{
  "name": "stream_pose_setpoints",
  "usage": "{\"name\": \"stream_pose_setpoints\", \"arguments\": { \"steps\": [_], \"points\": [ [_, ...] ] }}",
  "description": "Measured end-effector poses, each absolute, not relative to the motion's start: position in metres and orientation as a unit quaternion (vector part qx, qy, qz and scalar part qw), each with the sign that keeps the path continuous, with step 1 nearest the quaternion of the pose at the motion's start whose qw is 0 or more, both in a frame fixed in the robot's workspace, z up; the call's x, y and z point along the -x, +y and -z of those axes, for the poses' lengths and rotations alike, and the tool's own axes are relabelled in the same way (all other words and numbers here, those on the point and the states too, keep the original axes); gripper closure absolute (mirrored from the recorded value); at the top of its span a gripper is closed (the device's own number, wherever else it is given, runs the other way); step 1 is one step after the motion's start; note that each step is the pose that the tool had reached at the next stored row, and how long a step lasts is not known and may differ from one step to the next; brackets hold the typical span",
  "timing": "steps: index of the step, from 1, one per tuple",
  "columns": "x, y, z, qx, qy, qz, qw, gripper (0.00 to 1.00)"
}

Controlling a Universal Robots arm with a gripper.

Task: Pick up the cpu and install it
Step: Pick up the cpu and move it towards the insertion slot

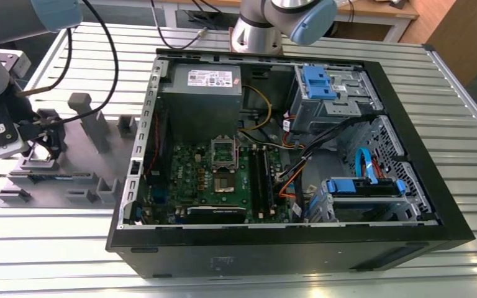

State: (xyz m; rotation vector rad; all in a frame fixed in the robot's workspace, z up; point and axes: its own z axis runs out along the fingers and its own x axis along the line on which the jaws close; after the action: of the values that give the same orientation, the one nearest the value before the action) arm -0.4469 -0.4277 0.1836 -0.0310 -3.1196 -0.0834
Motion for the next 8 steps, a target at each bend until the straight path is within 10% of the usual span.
{"name": "stream_pose_setpoints", "arguments": {
  "steps": [8],
  "points": [
    [0.4469, -0.4277, -0.1835, 0.004, -1.000, 0.026, 0.011, 0.41]
  ]
}}
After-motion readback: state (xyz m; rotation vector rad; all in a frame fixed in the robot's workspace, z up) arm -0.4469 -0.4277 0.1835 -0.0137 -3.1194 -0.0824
